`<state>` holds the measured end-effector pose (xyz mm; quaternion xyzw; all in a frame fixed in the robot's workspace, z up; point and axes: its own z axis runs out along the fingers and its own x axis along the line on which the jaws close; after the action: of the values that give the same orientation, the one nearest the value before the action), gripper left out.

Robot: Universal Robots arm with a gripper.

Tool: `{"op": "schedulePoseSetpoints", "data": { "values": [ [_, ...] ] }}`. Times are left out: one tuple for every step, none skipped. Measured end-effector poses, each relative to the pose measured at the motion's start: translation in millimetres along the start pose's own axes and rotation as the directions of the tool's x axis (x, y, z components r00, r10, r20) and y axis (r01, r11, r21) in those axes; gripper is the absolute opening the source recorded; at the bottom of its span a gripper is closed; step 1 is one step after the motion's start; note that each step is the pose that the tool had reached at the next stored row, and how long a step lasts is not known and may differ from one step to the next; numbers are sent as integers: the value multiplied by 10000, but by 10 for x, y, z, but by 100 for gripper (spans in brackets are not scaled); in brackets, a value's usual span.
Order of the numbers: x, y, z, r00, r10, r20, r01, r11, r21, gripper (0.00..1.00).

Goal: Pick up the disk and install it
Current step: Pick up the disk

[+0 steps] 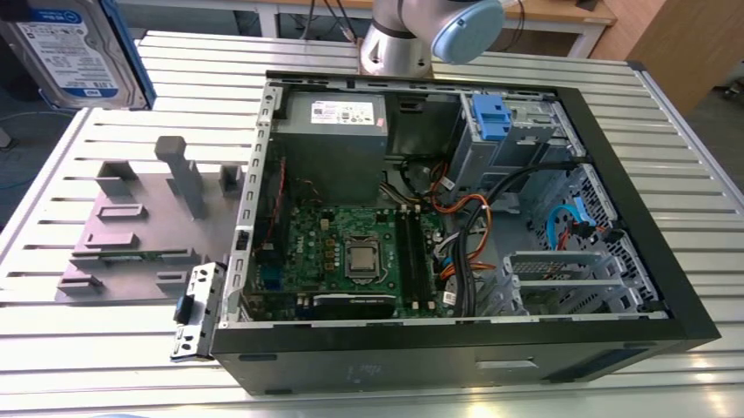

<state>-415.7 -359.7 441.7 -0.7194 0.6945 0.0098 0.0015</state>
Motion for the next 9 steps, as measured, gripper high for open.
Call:
{"op": "schedulePoseSetpoints", "data": {
  "values": [
    [0,0,-2,10000,0,0,0,10000,1,36],
    [0,0,-5,10000,0,0,0,10000,0,36],
    [0,0,-8,10000,1,0,-1,10000,0,36],
    [0,0,-11,10000,0,0,0,10000,0,36],
    [0,0,-14,10000,0,0,0,10000,0,36],
    [0,0,-17,10000,0,0,0,10000,1,36],
    [0,0,-20,10000,0,0,0,10000,1,36],
    [0,0,-23,10000,0,0,0,10000,0,36],
    [0,0,-26,10000,0,0,0,10000,-1,36]
  ]
}}
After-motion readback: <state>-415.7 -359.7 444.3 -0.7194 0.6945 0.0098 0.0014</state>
